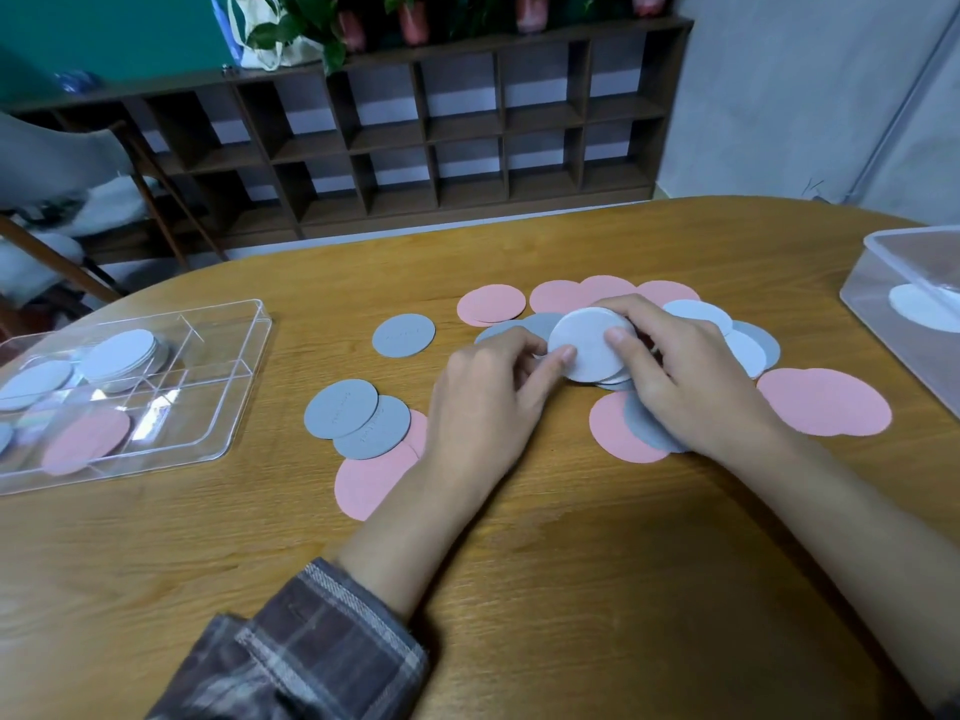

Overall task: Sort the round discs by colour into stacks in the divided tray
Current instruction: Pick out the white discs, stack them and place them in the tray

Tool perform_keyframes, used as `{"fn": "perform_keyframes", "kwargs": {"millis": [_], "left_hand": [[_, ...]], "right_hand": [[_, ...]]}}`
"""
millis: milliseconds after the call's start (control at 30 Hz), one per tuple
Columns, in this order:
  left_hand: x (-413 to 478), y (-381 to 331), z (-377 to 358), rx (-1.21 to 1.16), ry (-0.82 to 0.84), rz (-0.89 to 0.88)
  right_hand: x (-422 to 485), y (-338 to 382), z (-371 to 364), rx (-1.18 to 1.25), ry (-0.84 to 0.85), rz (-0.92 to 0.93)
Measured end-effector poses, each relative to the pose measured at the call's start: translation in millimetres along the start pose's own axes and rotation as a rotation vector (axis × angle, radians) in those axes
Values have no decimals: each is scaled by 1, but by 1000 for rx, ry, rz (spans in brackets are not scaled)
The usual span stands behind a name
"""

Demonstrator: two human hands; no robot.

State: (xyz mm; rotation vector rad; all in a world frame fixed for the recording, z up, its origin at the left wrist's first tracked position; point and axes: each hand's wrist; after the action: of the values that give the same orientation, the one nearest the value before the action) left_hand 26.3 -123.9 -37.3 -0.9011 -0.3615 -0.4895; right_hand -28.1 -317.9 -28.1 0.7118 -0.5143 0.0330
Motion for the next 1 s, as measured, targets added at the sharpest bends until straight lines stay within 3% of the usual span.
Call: {"fn": "perform_keyframes", "kwargs": {"millis": [167, 367, 667, 1000], "left_hand": [[2, -1, -14, 127, 70, -209], [6, 6, -23, 167, 284, -264], [14, -3, -38, 217, 367, -277], [4, -10, -20, 229, 328, -303]], "right_hand": [[8, -17, 12, 4, -140, -83], [13, -29, 21, -6, -253, -179], [13, -34, 19, -18, -298, -226], [13, -32, 15, -32, -260, -200]]}}
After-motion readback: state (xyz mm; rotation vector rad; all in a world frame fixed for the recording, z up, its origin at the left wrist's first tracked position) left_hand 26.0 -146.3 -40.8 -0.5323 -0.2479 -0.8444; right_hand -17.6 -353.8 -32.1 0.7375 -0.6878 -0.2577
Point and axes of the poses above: each hand's wrist, its own x-axis towards the middle knuckle, its own z-axis out of the back of the hand, y = z × x, and after that the axes turned 5 degrees about -y, right-handed
